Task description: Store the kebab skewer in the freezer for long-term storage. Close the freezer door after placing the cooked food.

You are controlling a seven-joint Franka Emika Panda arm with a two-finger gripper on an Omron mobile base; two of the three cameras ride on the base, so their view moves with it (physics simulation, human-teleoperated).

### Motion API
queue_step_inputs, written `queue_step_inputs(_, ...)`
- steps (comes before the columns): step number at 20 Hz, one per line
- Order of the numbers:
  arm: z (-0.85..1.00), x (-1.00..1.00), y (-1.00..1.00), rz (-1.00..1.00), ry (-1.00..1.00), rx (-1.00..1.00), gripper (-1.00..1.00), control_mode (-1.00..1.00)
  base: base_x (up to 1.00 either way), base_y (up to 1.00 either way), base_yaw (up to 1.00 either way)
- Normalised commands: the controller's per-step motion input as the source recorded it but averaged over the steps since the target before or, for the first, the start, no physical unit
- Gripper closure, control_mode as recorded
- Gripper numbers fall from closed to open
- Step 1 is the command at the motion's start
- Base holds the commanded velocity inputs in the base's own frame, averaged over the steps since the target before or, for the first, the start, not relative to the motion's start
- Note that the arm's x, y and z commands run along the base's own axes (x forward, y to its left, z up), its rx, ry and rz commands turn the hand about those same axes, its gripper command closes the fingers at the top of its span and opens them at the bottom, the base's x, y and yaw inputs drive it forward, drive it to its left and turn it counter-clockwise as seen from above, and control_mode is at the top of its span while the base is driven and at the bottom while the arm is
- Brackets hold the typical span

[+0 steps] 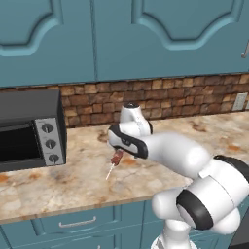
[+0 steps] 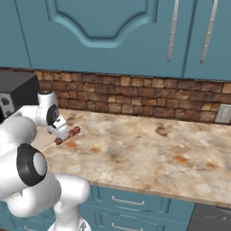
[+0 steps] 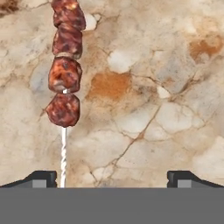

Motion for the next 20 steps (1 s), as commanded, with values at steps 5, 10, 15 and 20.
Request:
queue_step_inputs(5, -0.19, 0.08, 0.07, 0.00, 0.01, 0.00, -1.00, -1.00, 0.00, 0.00, 0.00)
queue_step_inputs(10, -0.15, 0.31, 0.02, 0.01, 0.01, 0.00, -1.00, -1.00, 0.00, 0.00, 0.00)
queue_step_inputs(15, -0.22, 0.38, 0.00, 0.05, 0.05, -0.04, -1.00, -1.00, 0.00, 0.00, 0.00)
queue_step_inputs(20, -0.07, 0.21, 0.09, 0.02, 0.00, -0.02, -1.00, -1.00, 0.00, 0.00, 0.00)
